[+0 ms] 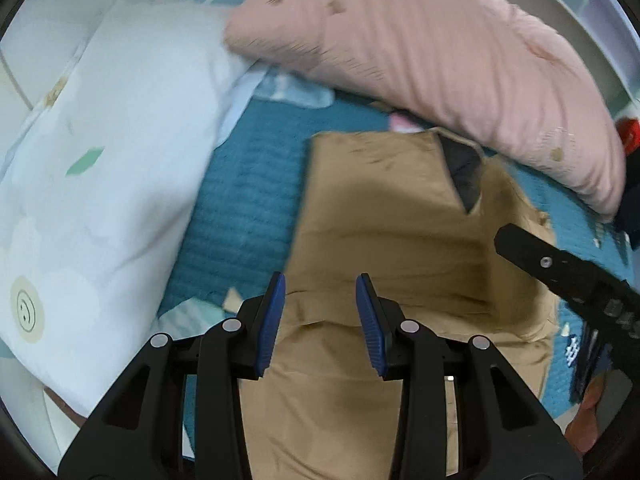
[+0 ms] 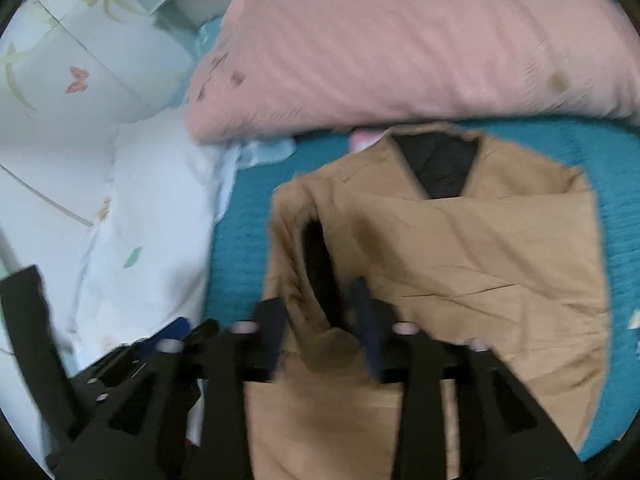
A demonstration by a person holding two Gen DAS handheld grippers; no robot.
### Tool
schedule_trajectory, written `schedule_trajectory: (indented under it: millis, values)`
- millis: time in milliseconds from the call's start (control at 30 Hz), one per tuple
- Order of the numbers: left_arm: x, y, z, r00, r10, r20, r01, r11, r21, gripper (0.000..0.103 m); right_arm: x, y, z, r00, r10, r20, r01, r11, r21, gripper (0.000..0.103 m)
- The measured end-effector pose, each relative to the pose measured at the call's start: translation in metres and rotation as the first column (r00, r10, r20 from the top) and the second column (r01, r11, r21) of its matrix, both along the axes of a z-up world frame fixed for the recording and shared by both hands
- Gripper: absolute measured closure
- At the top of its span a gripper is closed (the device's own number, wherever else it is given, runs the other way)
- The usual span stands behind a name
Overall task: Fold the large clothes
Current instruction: 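Carry the sleeve with the right tool across the jacket toward the left tool, then release the sleeve with the right tool while the left tool presses the folded jacket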
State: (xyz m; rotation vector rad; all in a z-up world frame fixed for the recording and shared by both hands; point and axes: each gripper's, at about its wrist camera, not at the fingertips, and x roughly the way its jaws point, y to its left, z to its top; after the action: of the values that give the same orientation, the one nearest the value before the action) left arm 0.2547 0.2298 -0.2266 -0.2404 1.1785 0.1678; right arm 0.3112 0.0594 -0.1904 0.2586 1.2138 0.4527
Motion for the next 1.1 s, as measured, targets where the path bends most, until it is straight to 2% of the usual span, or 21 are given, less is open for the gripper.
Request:
schedule_trajectory:
  millis: [33, 100, 233, 367, 400, 500, 533, 600, 667, 767, 833, 900, 967, 1033, 1100]
  values:
    - [0.0, 0.005, -0.005, 1.0, 0.012, -0.01, -0.012, 1.0, 0.0, 0.065, 0.001, 0.0, -0.004, 1.0, -0.019, -0.021, 0.019, 1.0, 0.008, 0.052]
    - [0.001, 0.01, -0.012, 0.999, 0.028, -0.024, -0.028, 1.0, -0.003, 0.065, 0.001, -0.002, -0.005, 0.999, -0.039, -0.019, 0.04, 0.999, 0.008, 0.049]
    - [0.006, 0.0, -0.016, 1.0, 0.01, -0.024, -0.01, 1.0, -0.012, 0.065, 0.002, -0.017, -0.001, 0.999, -0.048, 0.021, 0.049, 0.998, -0.039, 0.048]
    - [0.018, -0.035, -0.017, 0.999, -0.052, -0.01, 0.051, 0.998, -0.042, 0.065, 0.006, -0.049, -0.002, 0.995, -0.089, 0.036, 0.092, 0.993, -0.075, 0.048]
    - [0.022, -0.047, -0.02, 0.997, -0.071, -0.01, 0.07, 0.996, -0.052, 0.065, 0.007, -0.059, -0.002, 0.994, -0.098, 0.042, 0.102, 0.991, -0.086, 0.052]
    - [0.03, -0.084, -0.03, 0.991, -0.13, -0.018, 0.128, 0.988, -0.084, 0.066, 0.011, -0.085, -0.008, 0.995, -0.088, 0.037, 0.092, 0.989, -0.117, 0.086]
    - [0.031, -0.093, -0.033, 0.989, -0.144, -0.02, 0.141, 0.986, -0.093, 0.066, 0.013, -0.091, -0.012, 0.996, -0.085, 0.024, 0.087, 0.989, -0.118, 0.092]
    - [0.036, -0.116, -0.045, 0.982, -0.185, -0.03, 0.181, 0.977, -0.114, 0.068, 0.013, -0.106, -0.023, 0.996, -0.087, -0.003, 0.086, 0.988, -0.129, 0.096]
    - [0.039, -0.133, -0.059, 0.975, -0.216, -0.048, 0.208, 0.969, -0.135, 0.079, 0.012, -0.114, -0.036, 0.996, -0.079, -0.034, 0.074, 0.988, -0.134, 0.1]
    - [0.041, -0.147, -0.091, 0.964, -0.233, -0.125, 0.211, 0.964, -0.165, 0.084, 0.008, -0.119, -0.061, 0.993, -0.063, -0.103, 0.051, 0.992, -0.116, 0.1]
    - [0.041, -0.152, -0.116, 0.959, -0.218, -0.184, 0.193, 0.971, -0.141, 0.085, 0.005, -0.12, -0.083, 0.987, -0.05, -0.155, 0.033, 0.994, -0.109, 0.1]
    - [0.038, -0.152, -0.132, 0.958, -0.214, -0.191, 0.194, 0.974, -0.119, 0.085, 0.001, -0.119, -0.105, 0.98, -0.043, -0.194, 0.016, 0.99, -0.139, 0.101]
    - [0.035, -0.151, -0.131, 0.959, -0.225, -0.173, 0.205, 0.971, -0.122, 0.085, -0.006, -0.125, -0.124, 0.976, -0.053, -0.21, 0.016, 0.985, -0.174, 0.103]
    - [0.033, -0.148, -0.123, 0.956, -0.232, -0.182, 0.215, 0.971, -0.107, 0.09, -0.009, -0.139, -0.127, 0.972, -0.064, -0.227, 0.035, 0.991, -0.127, 0.103]
    - [0.033, -0.138, -0.11, 0.964, -0.205, -0.17, 0.203, 0.979, -0.033, 0.089, -0.009, -0.159, -0.118, 0.972, -0.096, -0.213, 0.07, 0.989, -0.128, 0.103]
